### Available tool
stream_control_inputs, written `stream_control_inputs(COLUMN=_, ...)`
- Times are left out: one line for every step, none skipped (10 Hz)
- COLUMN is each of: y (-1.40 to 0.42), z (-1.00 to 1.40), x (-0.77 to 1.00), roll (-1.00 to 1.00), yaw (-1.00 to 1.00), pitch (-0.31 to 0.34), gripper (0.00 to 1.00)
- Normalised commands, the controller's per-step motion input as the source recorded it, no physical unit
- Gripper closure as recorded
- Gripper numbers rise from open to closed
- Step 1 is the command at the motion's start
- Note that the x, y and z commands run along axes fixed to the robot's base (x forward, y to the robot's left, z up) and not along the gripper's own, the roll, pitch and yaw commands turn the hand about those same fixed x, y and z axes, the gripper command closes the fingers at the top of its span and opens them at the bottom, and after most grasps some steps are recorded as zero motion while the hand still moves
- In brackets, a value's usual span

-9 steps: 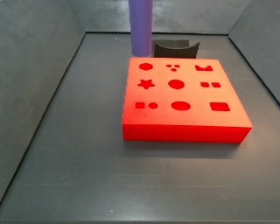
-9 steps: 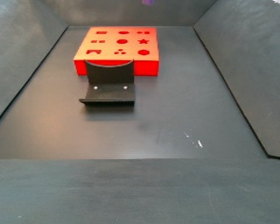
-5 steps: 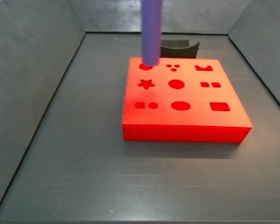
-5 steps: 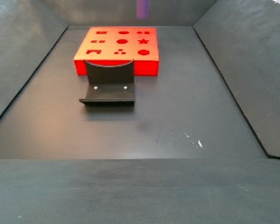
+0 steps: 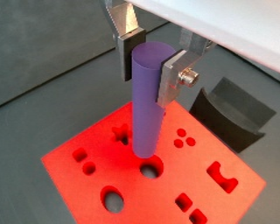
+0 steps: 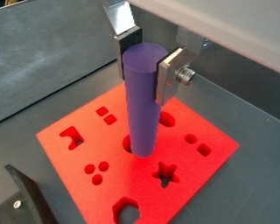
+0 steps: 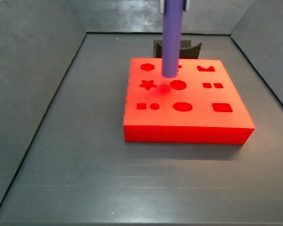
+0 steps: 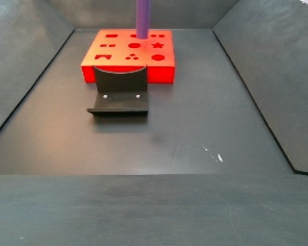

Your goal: Insert the round object.

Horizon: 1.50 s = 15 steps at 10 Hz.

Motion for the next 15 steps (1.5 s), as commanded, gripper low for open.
stream_control_inputs(y=-0.02, z=-0.2, x=0.67, roll=0.0, yaw=0.01, pitch=0.0, gripper=1.0)
stream_control_inputs(y=0.0, z=-0.23, x=0.57, roll=0.0, yaw=0.0, pitch=0.0, gripper=1.0)
stream_control_inputs(y=0.0, z=-0.2, x=0.59, roll=0.0, yaw=0.01, pitch=0.0, gripper=1.0)
stream_control_inputs(y=0.0, z=-0.2, x=0.53, roll=0.03, yaw=0.0, pitch=0.0, gripper=1.0)
stream_control_inputs(y=0.0, z=-0.3, x=0.24, roll=0.03, yaw=0.0, pitch=0.0, gripper=1.0)
stream_control_inputs(y=0.0, z=-0.35, x=0.0, roll=0.02, yaw=0.0, pitch=-0.007, gripper=1.0)
stream_control_inputs(y=0.0, z=-0.33, x=-0.14, roll=0.0, yaw=-0.05, pitch=-0.029, gripper=1.0)
stream_control_inputs(y=0.0, z=-0.33, x=-0.23, roll=0.0, yaw=-0.07, pitch=-0.023, gripper=1.0)
stream_control_inputs(y=0.0, z=-0.29, x=-0.28, roll=-0.09, yaw=-0.09, pitch=-0.06, gripper=1.0)
stream_control_inputs(y=0.0, z=-0.28, x=-0.16, roll=-0.11, yaw=-0.07, pitch=-0.114, gripper=1.0)
stream_control_inputs(y=0.0, z=-0.3, x=0.0, roll=-0.08, yaw=0.0, pitch=-0.147, gripper=1.0)
stream_control_inputs(y=-0.07, z=-0.25, x=0.07, roll=0.05, yaw=0.0, pitch=-0.08, gripper=1.0)
stream_control_inputs(y=0.0, z=-0.06, x=0.0, roll=0.0, yaw=0.0, pitch=0.0, gripper=1.0)
stream_control_inputs(y=-0.1, z=-0.73, x=0.3, roll=0.14, yaw=-0.01, pitch=0.0, gripper=1.0)
stream_control_inputs(y=-0.08, z=-0.89, x=0.4, roll=0.21, yaw=-0.01, pitch=0.0, gripper=1.0)
